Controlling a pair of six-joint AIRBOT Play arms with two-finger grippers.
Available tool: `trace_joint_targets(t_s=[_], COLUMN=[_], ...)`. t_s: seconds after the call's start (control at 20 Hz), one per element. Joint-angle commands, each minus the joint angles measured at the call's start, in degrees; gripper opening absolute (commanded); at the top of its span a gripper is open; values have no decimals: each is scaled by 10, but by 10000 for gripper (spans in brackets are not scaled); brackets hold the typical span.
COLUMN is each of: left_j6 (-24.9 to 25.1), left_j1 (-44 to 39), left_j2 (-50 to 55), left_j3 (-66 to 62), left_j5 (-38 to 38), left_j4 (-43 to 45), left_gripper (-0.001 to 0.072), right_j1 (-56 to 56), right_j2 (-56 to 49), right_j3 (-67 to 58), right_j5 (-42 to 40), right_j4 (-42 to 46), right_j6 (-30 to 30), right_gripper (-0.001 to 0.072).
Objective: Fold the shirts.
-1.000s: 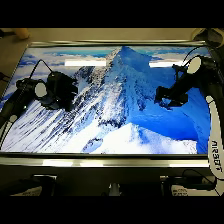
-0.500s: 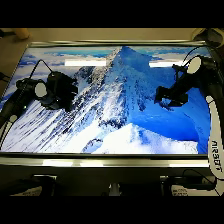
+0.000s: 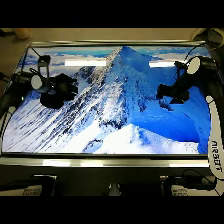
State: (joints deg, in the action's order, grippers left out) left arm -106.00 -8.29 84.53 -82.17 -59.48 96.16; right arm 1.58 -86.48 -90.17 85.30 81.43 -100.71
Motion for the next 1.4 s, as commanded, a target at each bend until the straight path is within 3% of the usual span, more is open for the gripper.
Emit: trace_joint_targets(t_s=[0.0,0.1,0.3,0.35,0.4,0.45,0.55,0.6,0.7,0.8,0.95,1.15,1.25,1.35], left_j6=[-55,-83,-86,-87,-86,-70,-29,2,65,92,91,89,73,25], left_j1=[111,163,164,158,153,147,128,111,66,5,-93,-222,-268,-295], left_j2=[97,132,179,189,194,193,166,138,62,-32,-156,-198,-190,-172], left_j3=[-120,-118,-111,-112,-112,-113,-134,-156,-214,-263,-271,-226,-164,-71], left_j5=[-117,-125,-118,-113,-110,-104,-75,-54,-20,18,68,16,12,15], left_j4=[5,-76,-85,-86,-88,-98,-115,-116,-116,-115,-115,-113,-91,-86], left_gripper=[704,702,686,614,296,38,23,23,23,23,24,23,24,24], right_j1=[0,0,0,0,0,0,-1,0,0,0,0,0,0,0], right_j2=[-1,-4,-4,-4,-4,-4,-3,-2,19,62,151,279,312,309], right_j3=[1,1,1,1,1,1,1,1,-2,-27,-83,-108,-108,-104], right_j5=[6,15,7,7,6,7,3,-1,-27,-52,-72,-71,-37,52], right_j4=[9,9,9,9,9,9,10,10,10,32,64,74,78,78], right_j6=[0,16,26,30,31,53,89,89,89,89,87,69,69,61], right_gripper=[692,693,691,691,694,694,653,578,567,567,569,569,569,569])
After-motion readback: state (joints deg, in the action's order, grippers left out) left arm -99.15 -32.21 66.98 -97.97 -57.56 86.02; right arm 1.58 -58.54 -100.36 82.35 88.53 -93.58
